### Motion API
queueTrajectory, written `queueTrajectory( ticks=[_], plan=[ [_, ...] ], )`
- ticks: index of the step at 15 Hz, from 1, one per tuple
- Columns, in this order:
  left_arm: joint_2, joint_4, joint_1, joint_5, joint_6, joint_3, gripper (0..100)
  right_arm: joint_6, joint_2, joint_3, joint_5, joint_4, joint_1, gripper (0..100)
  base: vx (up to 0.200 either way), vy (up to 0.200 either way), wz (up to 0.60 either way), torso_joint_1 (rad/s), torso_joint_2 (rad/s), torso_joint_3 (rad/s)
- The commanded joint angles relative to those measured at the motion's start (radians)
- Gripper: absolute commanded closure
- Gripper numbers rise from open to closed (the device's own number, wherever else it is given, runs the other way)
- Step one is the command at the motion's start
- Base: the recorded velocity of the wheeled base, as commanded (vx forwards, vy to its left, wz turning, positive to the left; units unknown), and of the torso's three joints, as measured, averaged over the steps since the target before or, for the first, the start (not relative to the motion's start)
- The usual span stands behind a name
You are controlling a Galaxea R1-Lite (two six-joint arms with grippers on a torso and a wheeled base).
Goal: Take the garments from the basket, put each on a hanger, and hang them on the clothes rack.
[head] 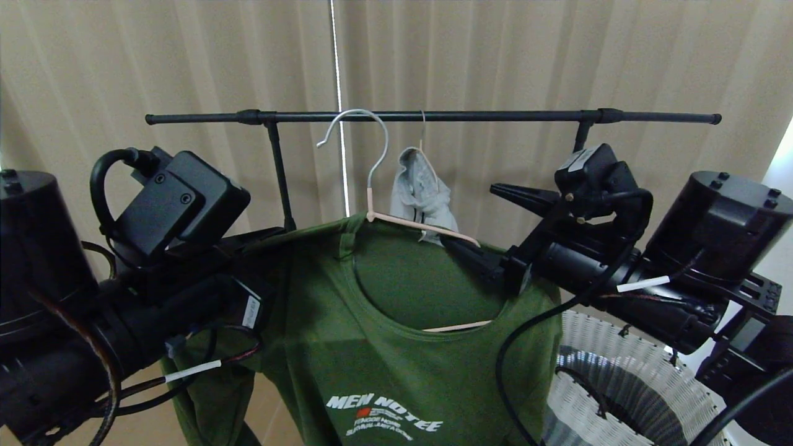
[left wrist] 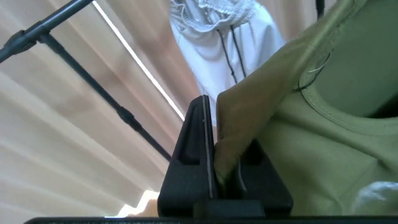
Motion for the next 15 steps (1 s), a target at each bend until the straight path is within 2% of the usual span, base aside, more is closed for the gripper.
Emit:
queueTrajectory(
  ticks=[1,6,10,13,14,15],
  plan=[
    [0.0,-0.012,-0.002,-0.001,-0.002,0.008,100,-0.011,0.028,-0.02,0.0,0.015,-0.014,0,0.0,0.0,0.0,0.0,0.0,0.0],
    [0.009,-0.078,-0.03,0.0,0.006,0.057,100,-0.069,0.028,-0.054,0.0,0.113,-0.006,0,0.0,0.0,0.0,0.0,0.0,0.0],
    [0.029,-0.078,-0.036,0.006,0.01,0.05,100,-0.069,0.026,-0.057,-0.004,0.115,0.05,0,0.0,0.0,0.0,0.0,0.0,0.0],
    [0.032,-0.08,-0.036,0.016,0.01,0.043,100,-0.069,0.04,-0.057,-0.011,0.113,0.056,0,0.0,0.0,0.0,0.0,0.0,0.0],
    [0.032,-0.08,-0.035,0.029,0.01,0.041,100,-0.069,0.046,-0.058,-0.011,0.113,0.056,100,0.0,0.0,0.0,0.0,0.0,0.0],
    [0.032,-0.08,-0.035,0.029,0.01,0.041,100,-0.069,0.046,-0.058,-0.011,0.113,0.056,100,0.0,0.0,0.0,0.0,0.0,0.0]
  ],
)
